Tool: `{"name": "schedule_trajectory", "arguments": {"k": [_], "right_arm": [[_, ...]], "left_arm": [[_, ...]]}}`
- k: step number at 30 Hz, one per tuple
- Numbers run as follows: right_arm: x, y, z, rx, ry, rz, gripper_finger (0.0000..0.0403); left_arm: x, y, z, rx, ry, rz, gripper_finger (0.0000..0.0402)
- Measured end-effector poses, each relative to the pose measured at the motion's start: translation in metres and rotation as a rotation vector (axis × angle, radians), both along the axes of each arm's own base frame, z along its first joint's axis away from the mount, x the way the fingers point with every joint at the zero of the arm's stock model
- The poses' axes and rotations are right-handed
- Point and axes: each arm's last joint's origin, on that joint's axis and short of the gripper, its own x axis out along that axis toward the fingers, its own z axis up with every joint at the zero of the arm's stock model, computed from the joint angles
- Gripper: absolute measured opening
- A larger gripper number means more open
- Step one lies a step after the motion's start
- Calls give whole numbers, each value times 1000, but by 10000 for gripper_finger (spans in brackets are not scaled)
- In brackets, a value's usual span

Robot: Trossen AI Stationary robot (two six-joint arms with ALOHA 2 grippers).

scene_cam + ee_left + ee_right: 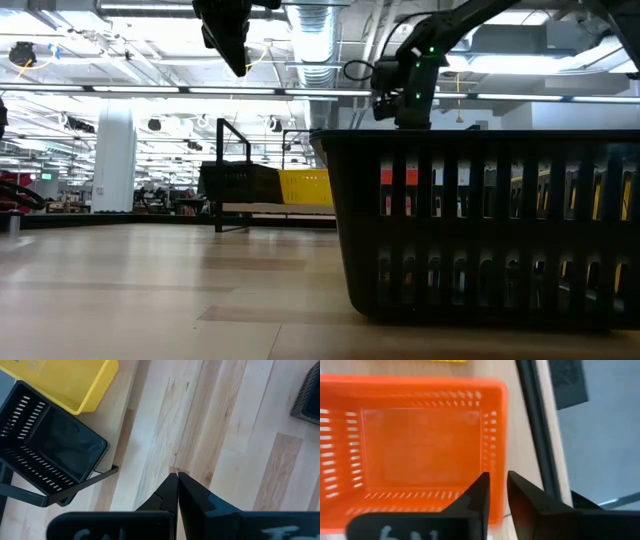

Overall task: Stack baskets on shelf by color
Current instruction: Stack the left orange bin on top of the other orange bin on the shelf, then stack the orange bin on top of the other orange bin on the shelf

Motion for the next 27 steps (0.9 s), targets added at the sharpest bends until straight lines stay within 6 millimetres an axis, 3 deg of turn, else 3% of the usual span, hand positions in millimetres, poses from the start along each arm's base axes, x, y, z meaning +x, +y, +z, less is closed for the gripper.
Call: {"name": "schedule_trajectory", "arguments": {"k": [9,13,19,27], "right_arm": [[1,16,21,-34,-50,-4,142],[1,34,35,-25,-85,-27,152],[-11,80,60,69,-49,-81,142],[-40,166,89,386,68,-281,119]], "left_arm": [[0,0,0,0,-1,0,0],[0,0,0,0,-2,0,0],[-1,0,0,3,10,-9,0],[-1,1,0,38,26,-106,0]]}}
